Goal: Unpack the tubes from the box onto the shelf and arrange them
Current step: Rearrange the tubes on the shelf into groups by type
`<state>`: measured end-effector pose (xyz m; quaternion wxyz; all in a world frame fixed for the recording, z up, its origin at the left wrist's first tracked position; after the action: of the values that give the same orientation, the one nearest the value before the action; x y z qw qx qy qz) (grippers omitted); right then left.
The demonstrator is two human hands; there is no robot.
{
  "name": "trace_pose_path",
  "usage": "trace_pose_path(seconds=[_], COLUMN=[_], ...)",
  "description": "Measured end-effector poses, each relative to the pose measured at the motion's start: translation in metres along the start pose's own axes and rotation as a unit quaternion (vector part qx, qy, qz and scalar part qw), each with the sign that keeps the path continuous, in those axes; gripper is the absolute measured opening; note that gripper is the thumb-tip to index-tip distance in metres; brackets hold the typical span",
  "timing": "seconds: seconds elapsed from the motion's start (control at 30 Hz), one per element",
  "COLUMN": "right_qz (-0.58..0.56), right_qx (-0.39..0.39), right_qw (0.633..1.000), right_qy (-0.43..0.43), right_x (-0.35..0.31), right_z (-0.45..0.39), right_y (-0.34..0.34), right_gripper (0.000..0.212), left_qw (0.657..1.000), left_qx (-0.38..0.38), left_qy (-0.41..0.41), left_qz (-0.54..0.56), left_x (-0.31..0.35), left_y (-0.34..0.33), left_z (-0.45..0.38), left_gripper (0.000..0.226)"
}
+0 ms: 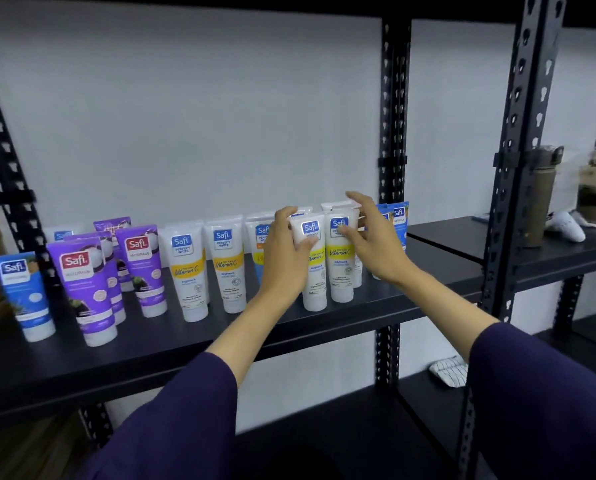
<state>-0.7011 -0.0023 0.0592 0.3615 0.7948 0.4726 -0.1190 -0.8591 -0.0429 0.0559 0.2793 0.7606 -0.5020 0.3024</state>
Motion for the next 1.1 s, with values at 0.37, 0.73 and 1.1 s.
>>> trace_pose_path(seconds=[0.37, 0.73, 1.1], right_qz=[-0.100, -0.064, -0.028], right_qx=[0.050, 0.047, 0.052], right_qw=[0.991, 0.994, 0.994], right_qy=[-0.071, -0.077, -0.092], right_x=[0.029, 0.043, 0.045], right_z=[0.045, 0.055, 0.056], right_y=[-0.032, -0.040, -0.044], right_gripper=[0.036, 0.036, 0.039], left_qw=[0.996, 0.992, 0.993], left_qx=[-0.033, -0.064, -0.027], left_qy=[0.070, 0.111, 0.104], left_qz=[0.048, 0.018, -0.051], left_x=[-0.042, -0.057, -0.055], left_y=[-0.016, -0.021, -0.024], left_z=[0.044, 0.036, 0.039], left_gripper=[0.038, 0.040, 0.038])
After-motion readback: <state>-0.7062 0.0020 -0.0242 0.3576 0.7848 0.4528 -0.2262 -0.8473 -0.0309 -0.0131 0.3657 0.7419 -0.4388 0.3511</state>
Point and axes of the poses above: each hand's wrist, its own z-axis away from the middle knuckle, its own y-axis out of the back of the hand, x = y × z, the point moved 3 cm from there along -z, towards the middle knuckle, and after that the axes turned 12 degrees about z, right-handed, at the moved point
